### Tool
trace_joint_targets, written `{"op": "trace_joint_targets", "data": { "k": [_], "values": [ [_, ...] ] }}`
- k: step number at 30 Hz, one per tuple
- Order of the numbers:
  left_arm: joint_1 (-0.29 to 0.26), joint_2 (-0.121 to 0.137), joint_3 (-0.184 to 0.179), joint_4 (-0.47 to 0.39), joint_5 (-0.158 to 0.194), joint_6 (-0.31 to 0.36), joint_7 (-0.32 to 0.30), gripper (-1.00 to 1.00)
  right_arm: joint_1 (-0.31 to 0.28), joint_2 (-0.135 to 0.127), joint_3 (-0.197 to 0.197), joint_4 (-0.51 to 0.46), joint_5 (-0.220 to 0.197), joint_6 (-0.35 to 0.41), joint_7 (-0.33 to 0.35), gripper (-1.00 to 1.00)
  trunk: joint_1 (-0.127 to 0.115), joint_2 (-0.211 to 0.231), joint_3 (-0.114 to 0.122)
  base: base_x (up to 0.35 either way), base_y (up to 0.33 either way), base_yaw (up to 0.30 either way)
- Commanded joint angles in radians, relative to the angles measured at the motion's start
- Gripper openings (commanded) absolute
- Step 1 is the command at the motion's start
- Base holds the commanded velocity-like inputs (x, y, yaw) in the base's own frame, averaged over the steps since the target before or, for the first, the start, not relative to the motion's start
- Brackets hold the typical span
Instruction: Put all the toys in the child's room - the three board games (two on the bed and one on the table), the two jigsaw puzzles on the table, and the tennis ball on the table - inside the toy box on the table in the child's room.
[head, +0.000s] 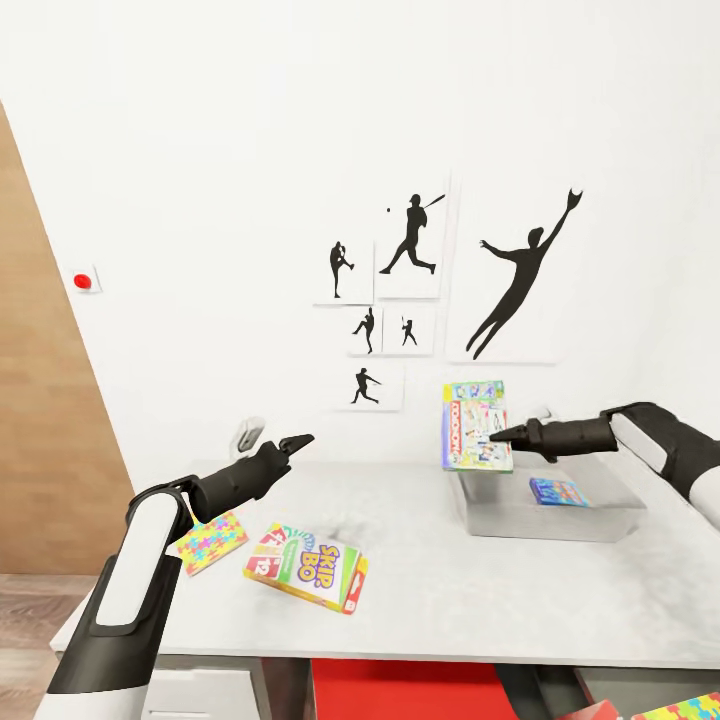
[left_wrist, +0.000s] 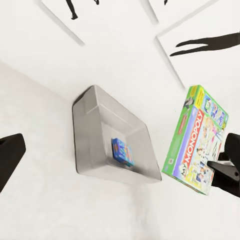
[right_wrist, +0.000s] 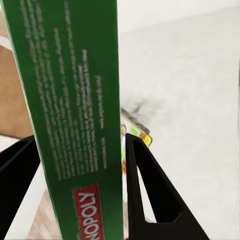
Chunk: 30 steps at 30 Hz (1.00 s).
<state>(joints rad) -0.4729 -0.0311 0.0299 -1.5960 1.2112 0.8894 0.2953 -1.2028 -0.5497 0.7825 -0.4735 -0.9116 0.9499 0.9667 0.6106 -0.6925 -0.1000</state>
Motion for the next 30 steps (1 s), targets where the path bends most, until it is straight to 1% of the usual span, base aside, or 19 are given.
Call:
{"op": "trace_joint_targets", "data": {
  "k": [1,4,6,8,10,12,13,14,19,22,24,27,30],
  "values": [
    [-0.001,-0.001,0.002,-0.001,0.01,0.005,0.01,1.0,-0.002,-0.001,0.006,0.001,-0.007,0.005,0.007,-1.0,0.0,-0.002,-0.002,0.0,0.0,0.0],
    [-0.001,-0.001,0.002,-0.001,0.012,0.005,0.009,1.0,-0.015,-0.022,0.036,0.02,0.065,-0.027,0.13,-1.0,0.0,-0.002,-0.002,0.0,0.0,0.0],
    [-0.001,-0.001,0.003,-0.001,0.014,0.005,0.009,1.0,-0.02,-0.039,0.047,0.027,0.11,-0.041,0.211,-1.0,0.0,-0.002,-0.002,0.0,0.0,0.0],
    [-0.001,-0.001,0.003,-0.001,0.014,0.005,0.009,1.0,-0.023,-0.057,0.054,0.032,0.146,-0.051,0.285,-1.0,0.0,-0.002,-0.002,0.0,0.0,0.0],
    [-0.001,-0.001,0.003,-0.001,0.015,0.005,0.009,1.0,-0.025,-0.077,0.059,0.035,0.17,-0.058,0.34,-1.0,0.0,-0.002,-0.002,0.0,0.0,0.0],
    [-0.001,-0.001,0.003,-0.001,0.015,0.005,0.008,1.0,-0.027,-0.097,0.062,0.037,0.186,-0.064,0.377,-1.0,0.0,-0.002,-0.002,0.0,0.0,0.0],
    [-0.001,-0.001,0.003,-0.001,0.016,0.005,0.008,1.0,-0.028,-0.115,0.062,0.04,0.196,-0.07,0.401,-1.0,0.0,-0.002,-0.002,0.0,0.0,0.0],
    [-0.001,-0.001,0.003,-0.001,0.016,0.005,0.008,1.0,-0.029,-0.128,0.061,0.045,0.202,-0.073,0.416,-1.0,0.0,-0.002,-0.002,0.0,0.0,0.0],
    [-0.001,-0.001,0.002,-0.001,0.017,0.006,0.008,1.0,-0.032,-0.143,0.059,0.07,0.21,-0.077,0.43,-1.0,0.0,-0.002,-0.003,0.0,0.0,0.0],
    [-0.001,-0.002,0.0,-0.002,0.019,0.006,0.006,1.0,-0.042,-0.142,0.058,0.104,0.212,-0.077,0.43,-1.0,0.0,-0.002,-0.005,0.0,0.0,0.0],
    [-0.001,-0.005,-0.002,-0.006,0.022,0.008,-0.004,1.0,-0.064,-0.137,0.059,0.143,0.213,-0.077,0.428,-1.0,0.0,-0.002,-0.007,0.0,0.0,0.0],
    [-0.004,-0.017,-0.006,-0.007,0.031,0.008,-0.018,1.0,-0.079,-0.134,0.059,0.165,0.214,-0.075,0.422,-1.0,0.0,-0.002,-0.012,0.0,0.0,0.0],
    [-0.019,-0.039,-0.02,-0.006,0.04,0.008,-0.017,1.0,-0.097,-0.132,0.059,0.176,0.214,-0.071,0.412,-1.0,0.0,-0.002,-0.016,0.0,0.0,0.0]
  ]
}}
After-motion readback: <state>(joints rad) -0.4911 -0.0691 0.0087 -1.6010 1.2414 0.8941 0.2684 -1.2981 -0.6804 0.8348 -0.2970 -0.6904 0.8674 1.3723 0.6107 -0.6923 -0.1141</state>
